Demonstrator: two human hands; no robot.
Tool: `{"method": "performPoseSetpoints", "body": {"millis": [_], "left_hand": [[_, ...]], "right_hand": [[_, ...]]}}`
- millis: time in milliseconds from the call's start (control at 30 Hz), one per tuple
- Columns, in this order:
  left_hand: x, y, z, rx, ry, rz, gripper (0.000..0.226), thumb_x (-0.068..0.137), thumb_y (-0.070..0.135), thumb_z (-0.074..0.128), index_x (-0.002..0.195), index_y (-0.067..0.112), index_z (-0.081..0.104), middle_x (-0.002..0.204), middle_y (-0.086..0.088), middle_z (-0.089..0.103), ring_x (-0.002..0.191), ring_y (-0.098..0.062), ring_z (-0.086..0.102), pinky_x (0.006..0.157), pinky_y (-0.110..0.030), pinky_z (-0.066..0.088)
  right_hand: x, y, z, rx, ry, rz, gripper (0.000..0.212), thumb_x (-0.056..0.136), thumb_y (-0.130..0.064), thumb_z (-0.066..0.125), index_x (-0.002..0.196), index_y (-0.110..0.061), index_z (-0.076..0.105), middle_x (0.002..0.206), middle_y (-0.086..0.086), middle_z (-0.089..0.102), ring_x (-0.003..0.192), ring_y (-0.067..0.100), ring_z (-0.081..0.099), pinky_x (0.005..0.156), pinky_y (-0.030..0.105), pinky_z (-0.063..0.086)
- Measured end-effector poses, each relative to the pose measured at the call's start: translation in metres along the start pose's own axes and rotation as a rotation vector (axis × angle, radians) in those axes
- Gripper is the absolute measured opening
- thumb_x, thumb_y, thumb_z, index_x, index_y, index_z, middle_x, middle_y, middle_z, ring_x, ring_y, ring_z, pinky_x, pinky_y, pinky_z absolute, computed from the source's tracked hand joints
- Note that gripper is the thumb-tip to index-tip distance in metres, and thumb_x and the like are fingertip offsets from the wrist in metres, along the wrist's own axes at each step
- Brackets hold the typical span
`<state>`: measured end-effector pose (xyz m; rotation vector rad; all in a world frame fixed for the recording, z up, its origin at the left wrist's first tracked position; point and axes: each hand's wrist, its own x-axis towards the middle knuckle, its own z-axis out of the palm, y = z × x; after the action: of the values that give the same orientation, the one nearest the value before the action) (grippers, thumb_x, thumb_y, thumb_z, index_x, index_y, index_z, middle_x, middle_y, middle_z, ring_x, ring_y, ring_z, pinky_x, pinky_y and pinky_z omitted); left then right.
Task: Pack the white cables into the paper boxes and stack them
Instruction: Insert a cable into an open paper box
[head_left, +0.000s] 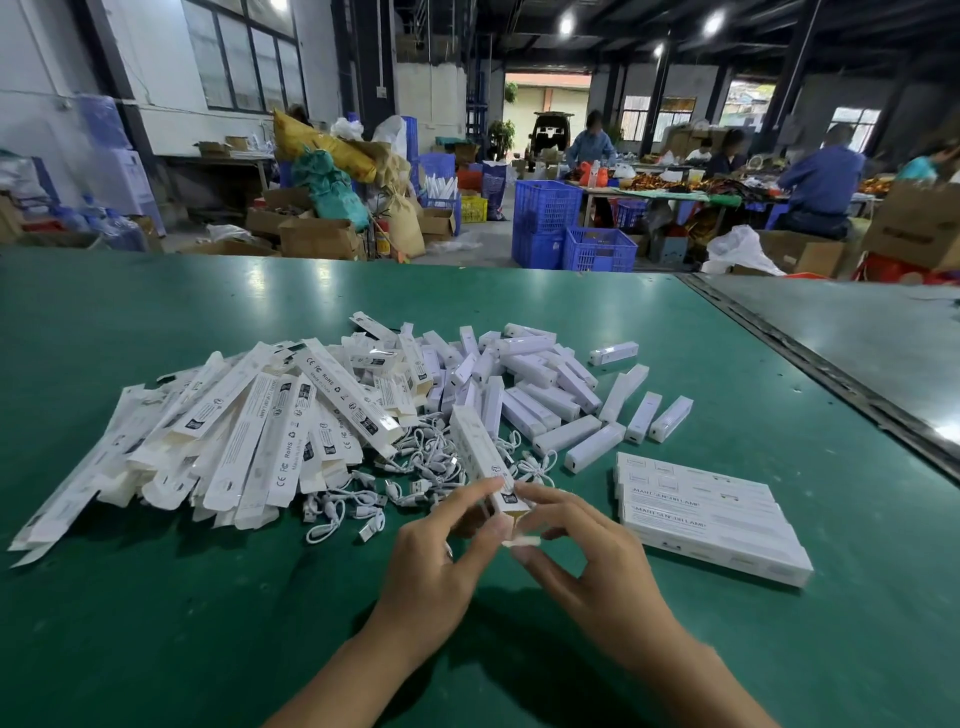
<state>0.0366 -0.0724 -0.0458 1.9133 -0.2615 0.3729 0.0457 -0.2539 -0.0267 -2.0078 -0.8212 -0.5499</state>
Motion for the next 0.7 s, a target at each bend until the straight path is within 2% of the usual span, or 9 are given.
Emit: {"method": "performPoseSetpoints", "body": {"millis": [67, 167, 300, 367, 467, 700], "left_hand": [[0.0001, 0.0006, 0.0008, -0.01, 0.0, -0.002, 0.039, 0.086, 0.062, 0.053, 0.124, 0.055, 0.057, 0.1, 0.026, 0.071, 0.095, 0.003, 0.067, 0.077, -0.005, 0.045], [-0.0001, 0.0012, 0.0012, -0.036, -0.007, -0.015, 0.036, 0.085, 0.064, 0.052, 0.121, 0.061, 0.057, 0.103, 0.029, 0.07, 0.098, 0.003, 0.066, 0.077, -0.005, 0.045], [0.0004, -0.0014, 0.0007, -0.068, -0.009, -0.019, 0.035, 0.086, 0.064, 0.051, 0.119, 0.062, 0.058, 0.112, 0.028, 0.068, 0.104, -0.001, 0.065, 0.083, -0.011, 0.049], [0.0005, -0.0028, 0.0009, -0.067, -0.007, -0.016, 0.036, 0.086, 0.063, 0.052, 0.121, 0.06, 0.059, 0.11, 0.024, 0.069, 0.103, -0.005, 0.066, 0.083, -0.015, 0.05], [0.0003, -0.0037, 0.0012, -0.055, 0.009, -0.022, 0.038, 0.085, 0.067, 0.051, 0.121, 0.059, 0.058, 0.103, 0.022, 0.069, 0.098, -0.005, 0.066, 0.078, -0.012, 0.048], [0.0008, -0.0031, 0.0017, -0.068, 0.038, -0.028, 0.041, 0.083, 0.068, 0.051, 0.122, 0.056, 0.058, 0.103, 0.024, 0.069, 0.096, -0.003, 0.065, 0.076, -0.01, 0.047]], "right_hand": [[-0.0004, -0.0026, 0.0024, -0.005, 0.068, 0.044, 0.03, 0.083, -0.03, 0.075, 0.107, -0.036, 0.058, 0.116, -0.031, 0.063, 0.096, -0.004, 0.063, 0.081, 0.014, 0.051], [-0.0016, -0.0058, 0.0042, 0.018, 0.129, 0.086, 0.043, 0.079, -0.03, 0.076, 0.11, -0.046, 0.05, 0.108, -0.026, 0.066, 0.091, -0.001, 0.064, 0.08, 0.012, 0.05], [-0.0006, -0.0055, 0.0055, -0.029, 0.165, 0.006, 0.037, 0.08, -0.025, 0.074, 0.113, -0.031, 0.058, 0.11, -0.023, 0.065, 0.085, -0.002, 0.064, 0.078, 0.012, 0.051], [-0.0006, -0.0023, 0.0059, -0.049, 0.16, -0.039, 0.03, 0.081, -0.015, 0.076, 0.106, -0.025, 0.065, 0.114, -0.016, 0.066, 0.086, -0.004, 0.064, 0.078, 0.015, 0.053], [-0.0013, 0.0022, 0.0057, -0.082, 0.161, -0.075, 0.021, 0.08, -0.006, 0.077, 0.099, -0.013, 0.073, 0.115, -0.009, 0.068, 0.094, -0.006, 0.065, 0.082, 0.014, 0.053], [-0.001, 0.0026, 0.0071, -0.085, 0.171, -0.089, 0.016, 0.081, -0.006, 0.075, 0.096, -0.011, 0.077, 0.112, -0.004, 0.071, 0.103, -0.001, 0.066, 0.085, 0.022, 0.056]]}}
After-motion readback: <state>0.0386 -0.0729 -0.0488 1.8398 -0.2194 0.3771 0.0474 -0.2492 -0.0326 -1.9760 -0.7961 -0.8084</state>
